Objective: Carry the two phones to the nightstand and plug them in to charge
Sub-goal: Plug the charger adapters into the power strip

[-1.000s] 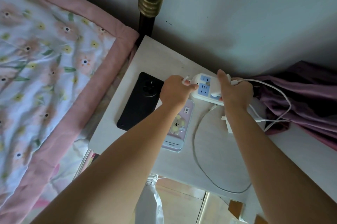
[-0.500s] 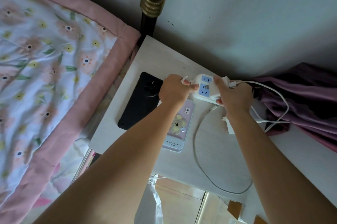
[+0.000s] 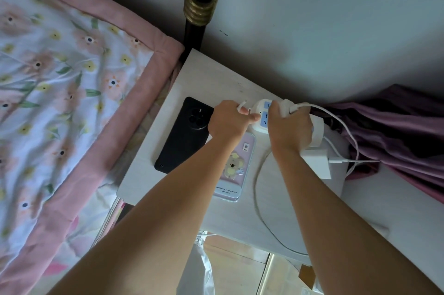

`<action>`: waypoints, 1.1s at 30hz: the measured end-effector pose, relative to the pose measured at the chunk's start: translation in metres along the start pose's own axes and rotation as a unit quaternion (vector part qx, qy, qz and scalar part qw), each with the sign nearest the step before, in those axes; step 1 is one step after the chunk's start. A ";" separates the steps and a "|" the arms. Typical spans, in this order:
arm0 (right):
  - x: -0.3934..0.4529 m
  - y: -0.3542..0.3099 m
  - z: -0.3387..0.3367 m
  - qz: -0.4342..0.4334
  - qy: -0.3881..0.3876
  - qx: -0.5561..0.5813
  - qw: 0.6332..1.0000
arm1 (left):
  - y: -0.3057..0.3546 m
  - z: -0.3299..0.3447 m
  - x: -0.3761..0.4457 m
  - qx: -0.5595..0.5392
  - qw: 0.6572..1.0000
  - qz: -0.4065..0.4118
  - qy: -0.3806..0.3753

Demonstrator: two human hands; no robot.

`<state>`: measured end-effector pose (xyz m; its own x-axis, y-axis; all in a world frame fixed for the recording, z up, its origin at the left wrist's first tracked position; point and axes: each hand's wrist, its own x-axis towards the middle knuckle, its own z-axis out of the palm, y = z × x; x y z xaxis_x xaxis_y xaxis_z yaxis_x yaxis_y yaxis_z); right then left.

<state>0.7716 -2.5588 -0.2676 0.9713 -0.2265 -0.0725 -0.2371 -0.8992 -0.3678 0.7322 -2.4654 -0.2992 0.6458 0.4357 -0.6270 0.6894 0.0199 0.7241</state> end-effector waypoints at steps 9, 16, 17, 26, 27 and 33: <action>-0.008 0.006 0.007 -0.022 0.030 0.019 0.999 | 0.000 0.000 0.001 -0.016 1.000 -0.008 -0.004; -0.020 0.009 0.020 -0.028 0.028 0.000 0.999 | -0.002 0.001 0.002 -0.030 0.999 -0.014 -0.008; -0.020 0.009 0.021 -0.030 0.025 -0.003 0.999 | -0.002 0.001 0.002 -0.029 0.999 -0.013 -0.006; -0.011 0.033 -0.001 -0.068 -0.168 0.116 0.977 | 0.000 0.008 0.000 0.128 0.983 0.131 0.035; -0.010 0.039 -0.006 -0.076 -0.195 0.138 0.968 | -0.001 0.009 -0.002 0.132 0.977 0.163 0.031; -0.021 0.079 -0.031 -0.052 -0.196 0.224 0.953 | -0.008 0.008 -0.012 0.091 0.969 0.231 -0.006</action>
<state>0.7316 -2.6367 -0.2663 0.9420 0.0916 -0.3229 -0.1930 -0.6393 -0.7443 0.7212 -2.4780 -0.2997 0.9024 0.3498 -0.2516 0.3709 -0.3335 0.8667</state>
